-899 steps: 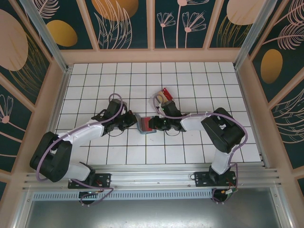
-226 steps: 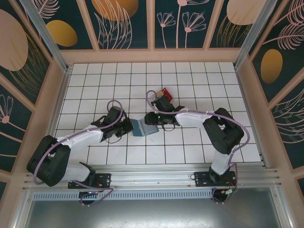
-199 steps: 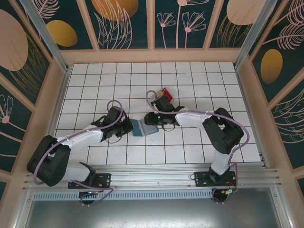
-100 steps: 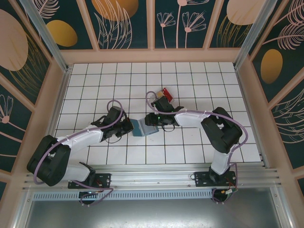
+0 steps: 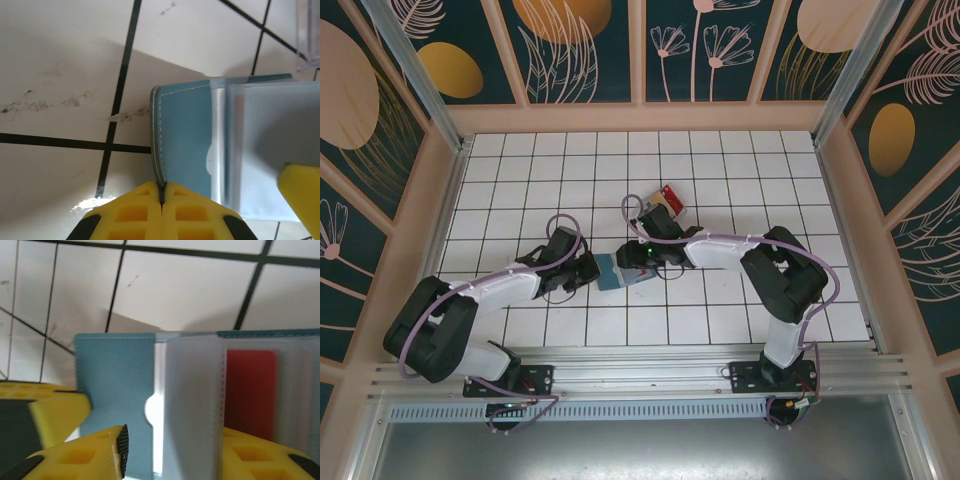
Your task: Put the credit cards into the card holder
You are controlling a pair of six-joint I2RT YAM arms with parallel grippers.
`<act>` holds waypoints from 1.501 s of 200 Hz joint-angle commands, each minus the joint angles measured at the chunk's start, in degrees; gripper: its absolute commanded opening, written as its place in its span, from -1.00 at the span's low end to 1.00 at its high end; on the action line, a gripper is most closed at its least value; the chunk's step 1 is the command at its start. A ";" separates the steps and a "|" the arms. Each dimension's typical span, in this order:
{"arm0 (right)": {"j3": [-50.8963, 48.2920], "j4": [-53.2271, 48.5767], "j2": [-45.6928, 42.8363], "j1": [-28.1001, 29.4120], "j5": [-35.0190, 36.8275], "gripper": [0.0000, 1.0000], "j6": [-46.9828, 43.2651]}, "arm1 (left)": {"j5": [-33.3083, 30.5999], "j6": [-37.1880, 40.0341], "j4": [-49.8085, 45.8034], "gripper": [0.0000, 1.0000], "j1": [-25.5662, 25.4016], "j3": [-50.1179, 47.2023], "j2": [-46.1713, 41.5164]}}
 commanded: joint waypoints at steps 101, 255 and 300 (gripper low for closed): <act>2.65 4.39 1.43 2.48 -6.68 -0.11 1.86 | -1.01 1.24 1.49 -1.00 0.55 -1.70 2.23; 0.87 -1.20 -0.89 1.05 4.24 0.02 -1.57 | 3.51 0.97 -0.96 -1.00 0.57 4.54 -4.52; -1.73 4.49 -2.18 0.10 -3.41 0.07 -0.17 | 4.26 1.66 -1.98 -1.00 0.57 7.74 -3.53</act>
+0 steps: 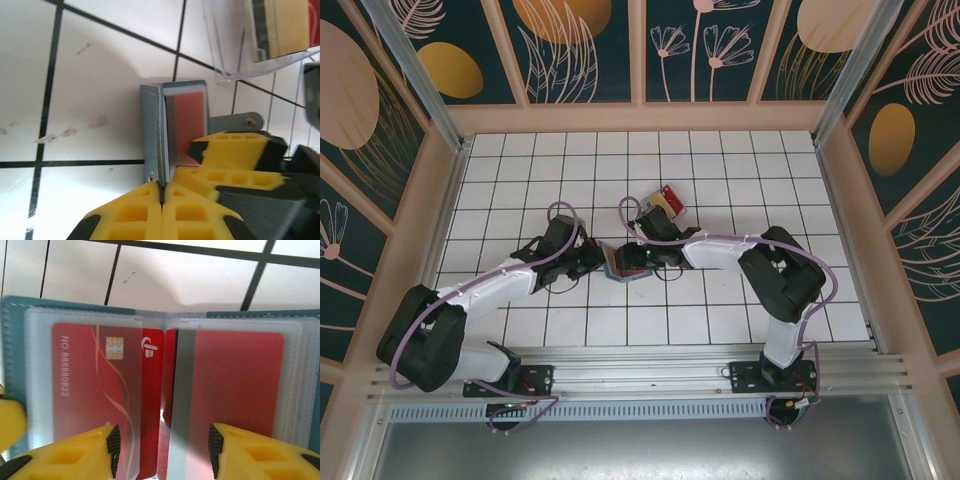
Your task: Put the credit cards into the card holder
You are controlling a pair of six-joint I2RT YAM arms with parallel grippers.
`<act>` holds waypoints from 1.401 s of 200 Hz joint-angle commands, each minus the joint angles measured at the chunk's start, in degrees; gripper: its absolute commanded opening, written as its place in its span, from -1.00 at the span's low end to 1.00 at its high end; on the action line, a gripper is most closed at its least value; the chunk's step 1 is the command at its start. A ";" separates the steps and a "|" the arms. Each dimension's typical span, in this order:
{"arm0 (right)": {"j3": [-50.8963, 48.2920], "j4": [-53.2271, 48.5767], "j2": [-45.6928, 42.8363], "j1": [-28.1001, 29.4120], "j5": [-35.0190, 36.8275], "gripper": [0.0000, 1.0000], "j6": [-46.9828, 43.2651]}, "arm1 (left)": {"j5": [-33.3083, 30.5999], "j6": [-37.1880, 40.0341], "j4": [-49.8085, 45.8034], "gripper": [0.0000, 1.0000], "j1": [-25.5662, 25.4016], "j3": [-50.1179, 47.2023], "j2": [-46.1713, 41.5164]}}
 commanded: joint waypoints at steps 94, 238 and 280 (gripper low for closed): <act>-1.56 7.50 -3.65 -0.72 -9.13 0.18 2.56 | 1.38 1.24 -0.35 -1.00 0.37 2.32 0.68; -2.19 7.04 -3.43 0.25 -11.70 0.21 0.63 | 1.11 1.33 -0.10 -1.00 0.39 1.95 1.18; -2.76 6.76 -4.75 0.73 -11.30 0.21 -0.37 | 0.76 1.32 -0.22 -1.00 0.37 1.75 0.96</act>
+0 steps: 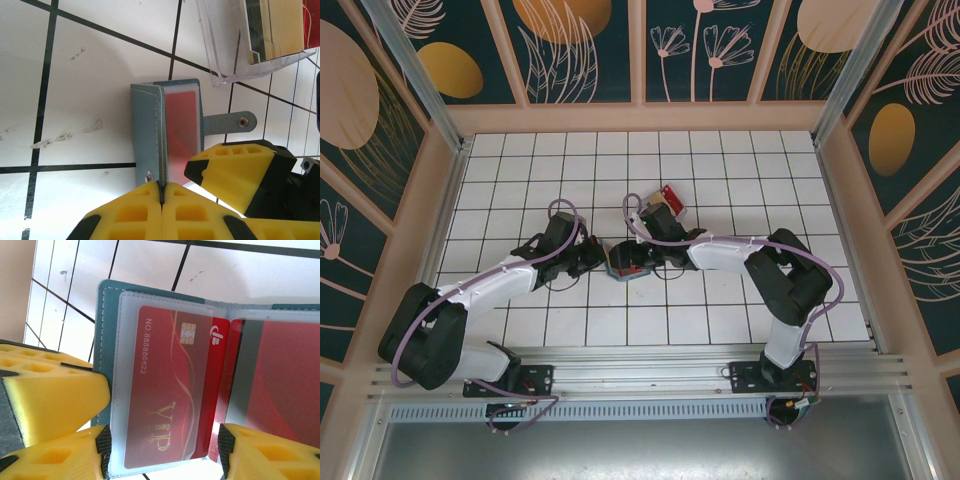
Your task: Put the credit cards into the card holder
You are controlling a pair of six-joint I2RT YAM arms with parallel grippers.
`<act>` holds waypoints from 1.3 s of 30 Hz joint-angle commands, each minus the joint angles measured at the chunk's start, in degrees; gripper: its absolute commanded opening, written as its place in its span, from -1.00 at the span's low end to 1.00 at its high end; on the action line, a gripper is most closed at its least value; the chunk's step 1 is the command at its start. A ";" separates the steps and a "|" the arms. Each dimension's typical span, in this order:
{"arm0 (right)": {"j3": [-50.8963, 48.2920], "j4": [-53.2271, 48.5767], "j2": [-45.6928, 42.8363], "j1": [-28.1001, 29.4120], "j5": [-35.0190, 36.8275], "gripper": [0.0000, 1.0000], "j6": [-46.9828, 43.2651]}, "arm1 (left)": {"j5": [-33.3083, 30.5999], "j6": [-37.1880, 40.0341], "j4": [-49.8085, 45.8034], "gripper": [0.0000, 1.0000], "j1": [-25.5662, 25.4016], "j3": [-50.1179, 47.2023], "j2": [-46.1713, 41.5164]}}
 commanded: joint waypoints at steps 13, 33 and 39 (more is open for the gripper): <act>-1.39 0.96 -3.72 2.58 -1.91 0.17 -3.71 | -0.32 1.11 -0.04 -1.00 0.17 0.94 -0.02; -1.82 -1.82 -4.00 3.31 5.76 0.03 -4.58 | -0.60 1.05 -0.47 -1.00 0.17 0.75 -0.58; -1.14 -1.43 -2.93 3.47 4.27 0.01 -4.69 | -0.75 1.10 -0.40 -1.00 0.18 0.57 -0.69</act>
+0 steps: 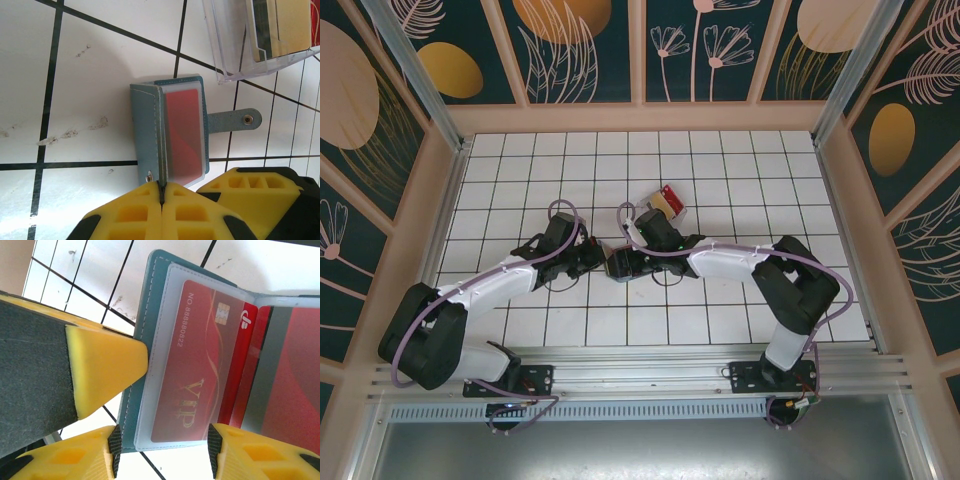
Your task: Put the credit cards into the card holder
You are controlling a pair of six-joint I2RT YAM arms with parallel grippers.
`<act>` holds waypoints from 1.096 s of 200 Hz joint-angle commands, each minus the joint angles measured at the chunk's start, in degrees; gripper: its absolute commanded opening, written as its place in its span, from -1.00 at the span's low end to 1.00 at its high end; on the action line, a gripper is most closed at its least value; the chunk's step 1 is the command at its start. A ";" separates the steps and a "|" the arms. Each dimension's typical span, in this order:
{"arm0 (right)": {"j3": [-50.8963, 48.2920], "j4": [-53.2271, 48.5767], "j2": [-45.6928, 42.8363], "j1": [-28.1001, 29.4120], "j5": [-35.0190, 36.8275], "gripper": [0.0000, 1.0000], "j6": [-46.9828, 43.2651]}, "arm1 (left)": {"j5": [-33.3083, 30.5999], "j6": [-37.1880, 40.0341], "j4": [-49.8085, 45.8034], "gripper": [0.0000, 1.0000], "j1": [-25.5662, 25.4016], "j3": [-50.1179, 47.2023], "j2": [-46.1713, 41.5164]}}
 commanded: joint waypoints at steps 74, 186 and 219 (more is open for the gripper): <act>1.01 -0.54 1.92 0.22 -0.24 0.01 -1.43 | -0.34 0.77 0.62 -1.00 0.22 0.66 -0.32; 0.71 -2.46 1.65 -1.09 5.87 -0.01 -0.99 | -0.59 0.97 0.16 -1.00 0.21 0.76 -0.51; 0.19 -2.98 1.21 -1.89 6.93 -0.01 -0.88 | -0.68 0.98 0.28 -1.00 0.17 0.40 -0.38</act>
